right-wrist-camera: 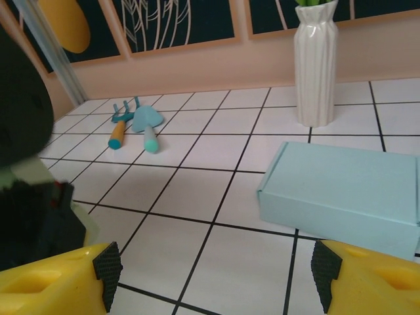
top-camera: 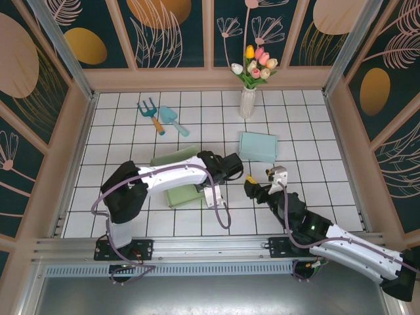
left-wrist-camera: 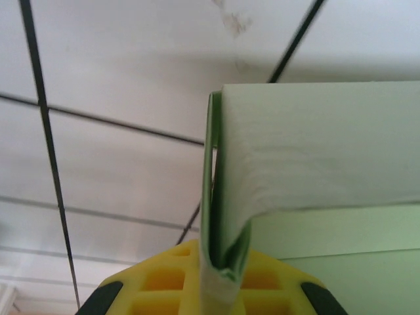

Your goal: Fold the paper box

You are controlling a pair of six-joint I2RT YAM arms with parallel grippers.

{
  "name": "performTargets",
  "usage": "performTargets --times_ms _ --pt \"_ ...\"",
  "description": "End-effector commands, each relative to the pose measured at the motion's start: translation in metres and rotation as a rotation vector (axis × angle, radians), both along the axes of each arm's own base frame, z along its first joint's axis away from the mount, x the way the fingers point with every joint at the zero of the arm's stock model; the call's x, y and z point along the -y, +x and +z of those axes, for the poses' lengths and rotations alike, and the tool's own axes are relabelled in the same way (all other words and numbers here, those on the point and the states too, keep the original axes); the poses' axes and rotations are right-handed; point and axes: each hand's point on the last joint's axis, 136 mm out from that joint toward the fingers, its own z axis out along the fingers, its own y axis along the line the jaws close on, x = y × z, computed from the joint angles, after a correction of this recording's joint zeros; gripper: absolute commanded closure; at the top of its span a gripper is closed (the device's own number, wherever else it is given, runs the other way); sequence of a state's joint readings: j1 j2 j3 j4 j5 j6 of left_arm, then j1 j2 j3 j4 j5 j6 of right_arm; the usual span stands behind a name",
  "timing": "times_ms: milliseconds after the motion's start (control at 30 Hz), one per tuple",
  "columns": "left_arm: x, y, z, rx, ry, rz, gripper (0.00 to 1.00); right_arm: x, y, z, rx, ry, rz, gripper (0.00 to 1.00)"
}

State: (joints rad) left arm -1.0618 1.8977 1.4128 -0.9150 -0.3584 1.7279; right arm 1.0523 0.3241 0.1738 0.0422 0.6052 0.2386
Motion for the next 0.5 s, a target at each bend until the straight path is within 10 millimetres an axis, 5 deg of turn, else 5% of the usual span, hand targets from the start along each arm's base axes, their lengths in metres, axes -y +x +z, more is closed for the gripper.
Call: performTargets --times_ms 0,100,233,333,467 --pt "0.013 0.0 -0.024 -0.022 -0.046 -0.028 0.96 0.012 0.005 0.003 0.008 0.042 -0.072 0.21" --pt "0.015 0.002 -0.032 -0.015 -0.063 -0.023 0.78 0.015 0.006 0.004 0.01 0.051 -0.087 0.21" --pt "0.02 0.008 -0.024 0.015 -0.098 0.003 0.71 0.018 0.006 0.004 0.01 0.058 -0.097 0.21" --pt "0.025 0.012 -0.009 0.048 -0.143 0.024 0.6 0.019 0.007 0.003 0.01 0.06 -0.105 0.21" --pt "0.028 0.014 0.024 0.085 -0.233 0.073 0.62 0.021 0.007 0.004 0.008 0.067 -0.11 0.21"
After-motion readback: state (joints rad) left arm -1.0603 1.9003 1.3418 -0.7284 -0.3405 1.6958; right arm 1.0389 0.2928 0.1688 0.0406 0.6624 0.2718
